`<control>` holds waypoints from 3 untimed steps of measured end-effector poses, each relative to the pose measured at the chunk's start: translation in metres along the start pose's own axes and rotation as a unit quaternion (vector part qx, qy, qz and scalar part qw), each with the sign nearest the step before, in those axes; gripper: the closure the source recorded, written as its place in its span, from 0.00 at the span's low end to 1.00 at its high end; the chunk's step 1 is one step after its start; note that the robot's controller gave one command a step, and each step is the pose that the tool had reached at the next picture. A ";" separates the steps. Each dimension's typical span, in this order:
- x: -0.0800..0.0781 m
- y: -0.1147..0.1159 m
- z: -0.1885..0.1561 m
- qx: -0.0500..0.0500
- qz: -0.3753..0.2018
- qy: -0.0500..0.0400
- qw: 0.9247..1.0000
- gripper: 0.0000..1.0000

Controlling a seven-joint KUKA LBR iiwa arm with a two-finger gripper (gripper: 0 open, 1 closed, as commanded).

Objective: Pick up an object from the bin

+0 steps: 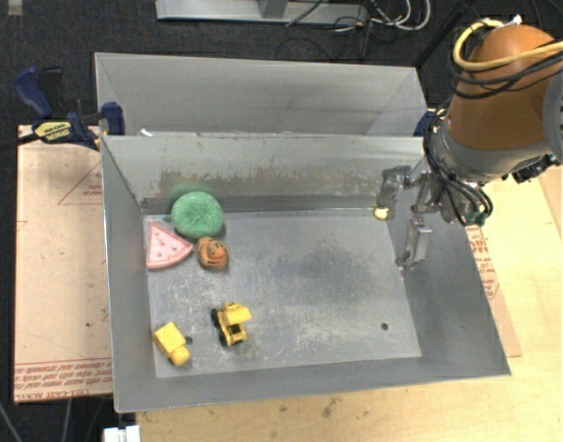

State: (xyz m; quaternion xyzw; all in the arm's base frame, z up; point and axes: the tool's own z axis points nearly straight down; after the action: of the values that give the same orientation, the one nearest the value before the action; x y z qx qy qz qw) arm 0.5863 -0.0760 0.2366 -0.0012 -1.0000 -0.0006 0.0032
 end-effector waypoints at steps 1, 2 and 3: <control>-0.001 0.000 -0.005 0.001 -0.001 -0.004 1.000 0.00; -0.001 0.021 0.033 0.001 -0.033 -0.007 0.999 0.00; 0.001 0.042 0.069 0.001 -0.142 -0.004 0.990 0.00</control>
Offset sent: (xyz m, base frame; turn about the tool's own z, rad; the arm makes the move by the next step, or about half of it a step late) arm -0.0020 0.0462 -0.0778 -0.1386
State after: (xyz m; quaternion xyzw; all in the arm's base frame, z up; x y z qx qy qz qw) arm 0.5853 -0.0344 0.1681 0.1405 -0.9901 -0.0004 -0.0007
